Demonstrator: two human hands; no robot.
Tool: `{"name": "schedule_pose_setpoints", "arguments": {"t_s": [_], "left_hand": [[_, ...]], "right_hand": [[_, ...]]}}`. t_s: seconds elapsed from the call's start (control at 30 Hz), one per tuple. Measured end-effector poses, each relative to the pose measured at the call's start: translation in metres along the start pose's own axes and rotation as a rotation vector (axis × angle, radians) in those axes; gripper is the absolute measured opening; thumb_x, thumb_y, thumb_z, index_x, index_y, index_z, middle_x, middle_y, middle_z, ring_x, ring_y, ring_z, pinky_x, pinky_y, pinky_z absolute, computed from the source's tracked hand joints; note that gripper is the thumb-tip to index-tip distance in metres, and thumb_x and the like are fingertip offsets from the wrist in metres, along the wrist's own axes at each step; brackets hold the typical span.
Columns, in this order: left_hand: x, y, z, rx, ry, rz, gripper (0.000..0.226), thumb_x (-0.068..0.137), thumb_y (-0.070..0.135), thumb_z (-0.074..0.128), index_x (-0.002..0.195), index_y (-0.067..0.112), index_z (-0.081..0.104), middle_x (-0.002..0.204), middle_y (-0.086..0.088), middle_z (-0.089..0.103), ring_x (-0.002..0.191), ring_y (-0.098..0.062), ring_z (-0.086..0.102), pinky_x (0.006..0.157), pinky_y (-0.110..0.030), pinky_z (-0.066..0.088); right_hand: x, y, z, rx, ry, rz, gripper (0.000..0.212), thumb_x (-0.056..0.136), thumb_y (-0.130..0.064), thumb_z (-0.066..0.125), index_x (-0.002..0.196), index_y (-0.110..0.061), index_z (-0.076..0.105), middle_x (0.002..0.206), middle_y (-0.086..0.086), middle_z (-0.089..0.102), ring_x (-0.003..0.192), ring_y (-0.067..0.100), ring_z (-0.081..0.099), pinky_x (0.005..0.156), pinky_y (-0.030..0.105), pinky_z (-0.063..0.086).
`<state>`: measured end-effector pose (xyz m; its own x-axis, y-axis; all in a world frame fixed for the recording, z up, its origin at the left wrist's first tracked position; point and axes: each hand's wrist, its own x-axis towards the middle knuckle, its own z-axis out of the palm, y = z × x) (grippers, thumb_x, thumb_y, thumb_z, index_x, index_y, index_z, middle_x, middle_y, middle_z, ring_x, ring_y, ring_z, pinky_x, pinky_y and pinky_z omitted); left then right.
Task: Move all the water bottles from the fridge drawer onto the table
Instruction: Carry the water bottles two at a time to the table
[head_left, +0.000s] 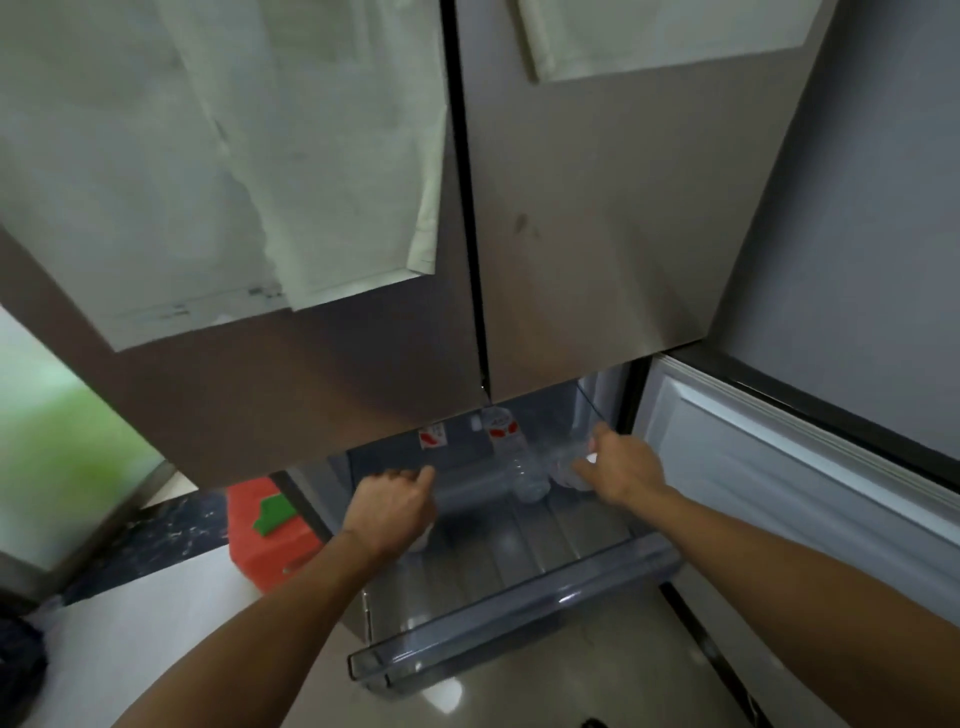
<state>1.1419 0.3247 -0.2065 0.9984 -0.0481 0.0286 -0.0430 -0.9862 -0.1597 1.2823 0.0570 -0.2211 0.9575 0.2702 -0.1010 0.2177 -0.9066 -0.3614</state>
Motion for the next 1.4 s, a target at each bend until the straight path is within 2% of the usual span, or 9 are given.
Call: {"name": "schedule_pose_setpoints", "arguments": {"t_s": [0.07, 0.2, 0.47, 0.6, 0.8, 1.03, 1.17, 1.27, 1.4], "left_hand": [[-0.013, -0.007, -0.004, -0.020, 0.020, -0.035, 0.021, 0.084, 0.033, 0.064, 0.090, 0.013, 0.061, 0.066, -0.007, 0.067, 0.053, -0.030, 0.063, 0.047, -0.029, 0.045], [-0.035, -0.008, 0.002, -0.076, 0.005, -0.137, 0.032, 0.096, 0.046, 0.037, 0.106, 0.018, 0.048, 0.087, -0.007, 0.070, 0.077, -0.031, 0.066, 0.063, -0.033, 0.045], [-0.062, -0.002, -0.036, -0.209, 0.098, -0.420, 0.030, 0.094, 0.047, 0.040, 0.099, 0.018, 0.046, 0.081, -0.006, 0.066, 0.073, -0.025, 0.064, 0.071, -0.038, 0.055], [-0.081, 0.008, -0.069, -0.179, 0.253, -0.581, 0.027, 0.093, 0.049, 0.042, 0.090, 0.022, 0.044, 0.071, -0.001, 0.061, 0.058, -0.017, 0.058, 0.057, -0.031, 0.052], [-0.140, 0.035, -0.117, -0.098, 0.483, -0.827, 0.025, 0.085, 0.037, 0.060, 0.080, 0.015, 0.050, 0.065, -0.014, 0.064, 0.055, -0.034, 0.059, 0.052, -0.033, 0.041], [-0.275, 0.074, -0.133, -0.045, 0.382, -1.124, 0.024, 0.089, 0.038, 0.054, 0.088, 0.013, 0.055, 0.074, -0.013, 0.068, 0.065, -0.035, 0.061, 0.057, -0.036, 0.046], [-0.376, 0.101, -0.125, -0.001, 0.232, -1.270, 0.024, 0.089, 0.041, 0.050, 0.089, 0.017, 0.052, 0.076, -0.009, 0.067, 0.065, -0.028, 0.059, 0.055, -0.033, 0.042], [-0.462, 0.128, -0.121, 0.019, 0.219, -1.395, 0.021, 0.086, 0.040, 0.052, 0.081, 0.020, 0.048, 0.070, -0.004, 0.063, 0.057, -0.022, 0.050, 0.052, -0.030, 0.031], [-0.586, 0.172, -0.116, 0.019, 0.175, -1.524, 0.021, 0.087, 0.041, 0.052, 0.084, 0.019, 0.051, 0.066, -0.002, 0.061, 0.058, -0.022, 0.055, 0.054, -0.031, 0.039]], "right_hand": [[-0.005, -0.003, -0.008, -0.086, 0.044, -0.037, 0.026, 0.089, -0.038, 0.052, 0.103, -0.016, 0.050, 0.098, 0.014, 0.067, 0.083, 0.031, 0.060, 0.061, 0.030, 0.036], [-0.010, -0.004, -0.018, -0.222, 0.089, -0.111, 0.028, 0.093, -0.041, 0.045, 0.111, -0.019, 0.049, 0.102, 0.016, 0.067, 0.092, 0.033, 0.063, 0.066, 0.032, 0.038], [-0.019, -0.031, -0.027, -0.363, 0.285, -0.411, 0.037, 0.091, -0.050, 0.040, 0.101, -0.018, 0.054, 0.080, 0.008, 0.070, 0.074, 0.030, 0.065, 0.056, 0.030, 0.032], [-0.027, -0.057, -0.047, -0.301, 0.319, -0.638, 0.034, 0.089, -0.051, 0.044, 0.098, -0.020, 0.055, 0.075, 0.005, 0.069, 0.069, 0.029, 0.065, 0.053, 0.030, 0.032], [-0.054, -0.103, -0.086, 0.001, 0.472, -0.962, 0.024, 0.080, -0.043, 0.055, 0.074, -0.020, 0.056, 0.055, 0.002, 0.059, 0.046, 0.025, 0.052, 0.047, 0.025, 0.032], [-0.135, -0.168, -0.063, 0.073, 0.379, -1.200, 0.031, 0.083, -0.047, 0.044, 0.077, -0.020, 0.057, 0.057, 0.002, 0.060, 0.046, 0.022, 0.049, 0.045, 0.022, 0.029], [-0.210, -0.199, -0.025, 0.059, 0.211, -1.353, 0.034, 0.087, -0.052, 0.044, 0.084, -0.022, 0.059, 0.061, -0.001, 0.057, 0.052, 0.020, 0.053, 0.050, 0.028, 0.044], [-0.279, -0.227, 0.005, 0.071, 0.150, -1.489, 0.041, 0.082, -0.052, 0.035, 0.082, -0.020, 0.060, 0.056, 0.000, 0.052, 0.049, 0.020, 0.049, 0.047, 0.025, 0.031], [-0.384, -0.261, 0.052, 0.018, 0.052, -1.587, 0.033, 0.084, -0.049, 0.044, 0.090, -0.021, 0.060, 0.073, 0.007, 0.068, 0.066, 0.028, 0.062, 0.055, 0.031, 0.037]]}}
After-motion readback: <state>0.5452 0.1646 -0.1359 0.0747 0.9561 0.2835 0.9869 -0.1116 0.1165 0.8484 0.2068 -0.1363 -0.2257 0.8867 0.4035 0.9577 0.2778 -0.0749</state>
